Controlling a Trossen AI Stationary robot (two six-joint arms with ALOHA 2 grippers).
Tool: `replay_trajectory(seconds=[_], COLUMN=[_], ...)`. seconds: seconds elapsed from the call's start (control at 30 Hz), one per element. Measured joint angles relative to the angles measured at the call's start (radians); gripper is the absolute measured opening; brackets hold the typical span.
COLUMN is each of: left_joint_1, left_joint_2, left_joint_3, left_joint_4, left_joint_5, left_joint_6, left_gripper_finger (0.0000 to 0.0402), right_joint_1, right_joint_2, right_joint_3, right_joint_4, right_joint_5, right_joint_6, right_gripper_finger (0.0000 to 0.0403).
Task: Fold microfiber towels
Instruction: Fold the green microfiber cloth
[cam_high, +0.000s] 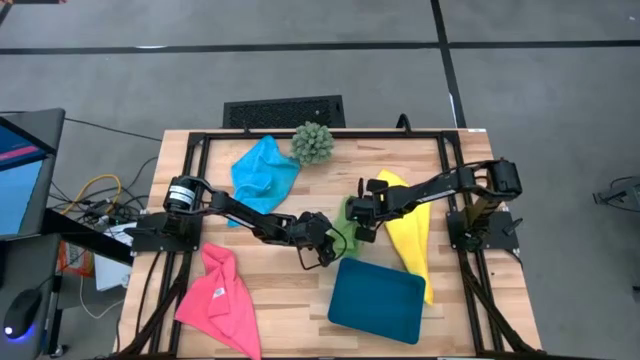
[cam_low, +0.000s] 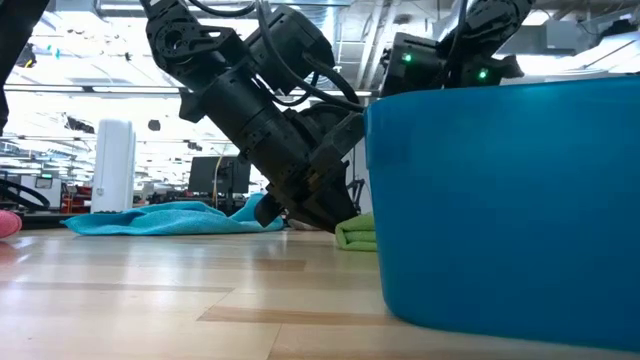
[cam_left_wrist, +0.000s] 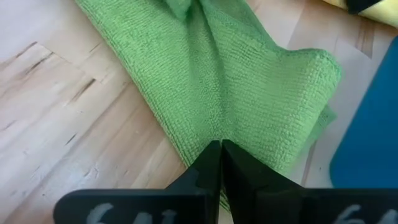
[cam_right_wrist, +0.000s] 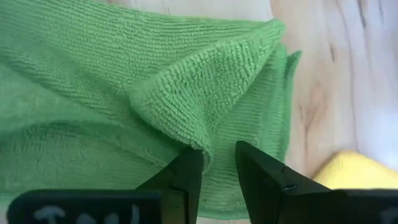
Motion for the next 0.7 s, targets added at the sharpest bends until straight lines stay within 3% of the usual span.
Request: replay_trajectory(seconds=[0.43,0.7], left_joint_1=[0.0,0.0], left_joint_2=[0.0,0.0], left_joint_3=[0.0,0.0], left_joint_4=[-0.003,-0.002], left_joint_5=[0.001,-0.002], left_joint_6=[0.026,0.026], left_gripper_finger=[0.0011,0.0011], right_joint_1=[-0.026,-0.02], right_joint_2=[-0.211,-0.218], right_joint_3=[-0.07,-0.117], right_joint_4=[0.015,0.32], right_joint_5=[0.048,-0.073], right_joint_6=[0.05,-0.055], right_gripper_finger=[0.0122,0.0122])
